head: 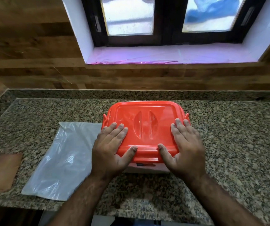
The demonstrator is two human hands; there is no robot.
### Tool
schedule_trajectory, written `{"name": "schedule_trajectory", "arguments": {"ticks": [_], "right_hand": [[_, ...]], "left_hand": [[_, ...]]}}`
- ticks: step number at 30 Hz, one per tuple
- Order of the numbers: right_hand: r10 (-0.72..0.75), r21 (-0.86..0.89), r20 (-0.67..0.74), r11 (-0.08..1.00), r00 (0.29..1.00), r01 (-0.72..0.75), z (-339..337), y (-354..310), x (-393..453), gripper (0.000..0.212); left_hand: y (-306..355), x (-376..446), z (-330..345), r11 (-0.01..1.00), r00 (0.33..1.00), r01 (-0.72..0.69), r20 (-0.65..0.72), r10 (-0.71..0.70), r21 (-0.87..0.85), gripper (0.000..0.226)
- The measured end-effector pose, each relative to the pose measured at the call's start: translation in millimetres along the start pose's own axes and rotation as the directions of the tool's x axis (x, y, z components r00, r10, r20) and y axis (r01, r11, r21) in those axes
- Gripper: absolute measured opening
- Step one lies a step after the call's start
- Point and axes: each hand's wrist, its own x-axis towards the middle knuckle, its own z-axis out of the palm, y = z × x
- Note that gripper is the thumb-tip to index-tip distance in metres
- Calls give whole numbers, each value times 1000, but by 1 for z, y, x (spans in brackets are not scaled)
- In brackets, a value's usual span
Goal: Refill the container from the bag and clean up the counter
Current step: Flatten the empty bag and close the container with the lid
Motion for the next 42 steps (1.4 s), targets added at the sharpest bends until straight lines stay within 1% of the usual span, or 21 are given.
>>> {"name": "schedule_trajectory", "arguments": {"ticks": [7,15,19,23,25,30,31,33,37,39,42], "right_hand": [[-13,-10,-38,1000,999,12,23,13,38,80],[0,-27,-33,1000,999,-1,67,39,127,78],[36,-66,29,997,999,-34,84,51,170,80],[69,-99,94,993,993,-59,98,60,199,84],[70,-107,112,993,991,-58,102,64,207,85],[67,-145,142,988,988,-46,100,63,207,86],[72,-161,160,986,985,-46,97,61,206,87],[99,-195,199,979,975,-59,90,54,206,88],[172,-248,246,963,954,-110,82,37,193,92],[139,-244,264,967,954,-74,86,26,171,98],[29,-195,268,981,963,24,103,-1,122,110]], "left_hand": [[-22,37,24,1000,1000,-23,-6,22,-20,64],[-58,125,73,1000,999,4,51,-2,-23,65],[-73,168,94,999,985,36,168,-39,22,73],[-80,202,106,992,940,71,327,-101,102,98],[-81,212,108,987,913,61,392,-115,148,108],[-76,215,101,978,863,82,478,-165,190,125],[-73,216,99,974,852,88,492,-182,207,126],[-65,215,93,964,825,118,517,-229,239,122],[-64,197,84,951,766,178,571,-296,254,108],[-73,173,77,948,743,178,596,-304,262,105],[-91,116,59,938,735,190,592,-331,288,102]]}}
